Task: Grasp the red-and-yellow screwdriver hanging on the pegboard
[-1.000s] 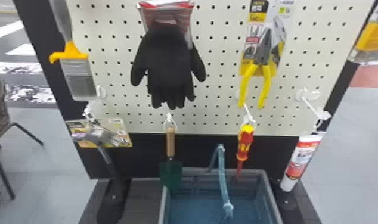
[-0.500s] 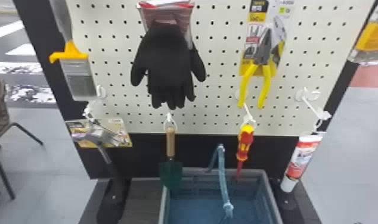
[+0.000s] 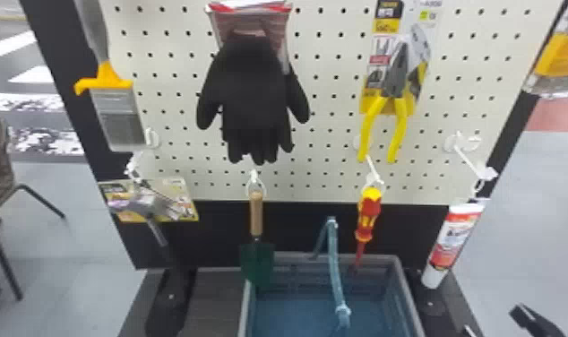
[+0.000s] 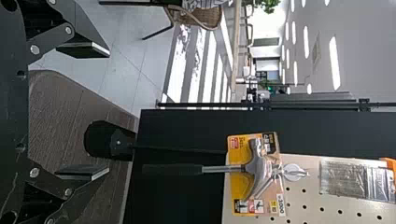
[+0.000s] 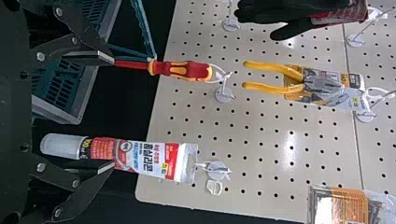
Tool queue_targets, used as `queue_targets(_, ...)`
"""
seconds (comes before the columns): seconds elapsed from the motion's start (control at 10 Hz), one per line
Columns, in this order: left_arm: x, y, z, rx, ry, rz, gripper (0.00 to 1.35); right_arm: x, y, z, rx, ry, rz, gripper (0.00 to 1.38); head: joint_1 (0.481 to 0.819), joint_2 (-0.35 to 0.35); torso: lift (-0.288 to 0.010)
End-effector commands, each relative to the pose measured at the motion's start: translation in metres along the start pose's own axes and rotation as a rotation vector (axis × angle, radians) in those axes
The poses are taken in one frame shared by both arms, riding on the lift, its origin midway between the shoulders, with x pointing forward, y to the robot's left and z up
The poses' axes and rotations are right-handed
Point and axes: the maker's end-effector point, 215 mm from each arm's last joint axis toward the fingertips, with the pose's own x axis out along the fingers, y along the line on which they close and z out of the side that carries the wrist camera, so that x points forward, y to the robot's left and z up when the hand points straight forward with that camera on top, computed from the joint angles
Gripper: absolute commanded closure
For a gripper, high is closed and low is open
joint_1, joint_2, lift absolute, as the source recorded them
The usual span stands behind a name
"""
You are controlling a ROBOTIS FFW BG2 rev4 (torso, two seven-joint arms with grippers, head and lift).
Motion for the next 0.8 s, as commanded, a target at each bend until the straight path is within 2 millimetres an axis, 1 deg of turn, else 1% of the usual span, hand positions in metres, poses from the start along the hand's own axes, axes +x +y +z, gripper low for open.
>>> queue_targets(0.0,0.001,0.0,0.0,-0.001,-0.001,-0.001,0.4,0.011,-0.002,0.003,0.007,-0.015,0.002,0.48,0.549,0.0,-0.1)
queue_targets(0.2,0.001,-0.001,0.0,-0.002,0.0,-0.003,0.4,0.028,0.001,0.002,0.042,-0.041,0.01,0.48,0.549,0.0,-0.1)
queue_targets(0.4,0.001,-0.002,0.001,-0.003,-0.002,-0.003,0.4,0.049,0.01,0.004,0.076,-0.063,0.036,0.48,0.549,0.0,-0.1)
queue_targets(0.7,0.001,-0.003,0.0,-0.004,0.0,-0.005,0.4,0.071,0.013,0.007,0.081,-0.078,0.084,0.48,0.549,0.0,-0.1)
